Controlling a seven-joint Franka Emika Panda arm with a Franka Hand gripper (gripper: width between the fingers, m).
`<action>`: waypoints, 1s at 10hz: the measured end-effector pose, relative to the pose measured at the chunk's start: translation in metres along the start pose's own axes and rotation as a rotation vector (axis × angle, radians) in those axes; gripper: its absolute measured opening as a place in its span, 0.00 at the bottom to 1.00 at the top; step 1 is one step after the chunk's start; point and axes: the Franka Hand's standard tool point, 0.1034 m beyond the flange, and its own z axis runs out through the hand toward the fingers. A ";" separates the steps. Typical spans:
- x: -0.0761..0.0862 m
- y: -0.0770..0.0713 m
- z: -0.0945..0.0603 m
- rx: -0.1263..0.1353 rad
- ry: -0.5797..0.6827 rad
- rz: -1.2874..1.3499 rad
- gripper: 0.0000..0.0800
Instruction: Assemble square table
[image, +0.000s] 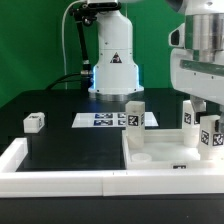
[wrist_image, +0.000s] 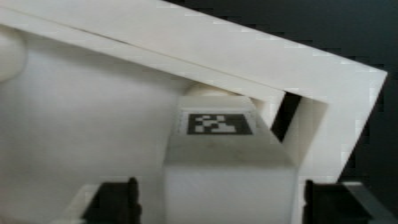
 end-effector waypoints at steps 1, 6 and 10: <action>-0.003 0.000 0.000 0.000 -0.001 -0.011 0.62; -0.010 -0.003 0.000 0.005 0.000 -0.483 0.81; -0.006 -0.003 0.000 0.009 0.006 -0.829 0.81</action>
Offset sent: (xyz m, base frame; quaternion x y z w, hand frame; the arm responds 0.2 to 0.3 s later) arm -0.0030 0.0111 0.0055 0.0181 -0.0095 -0.1985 0.9799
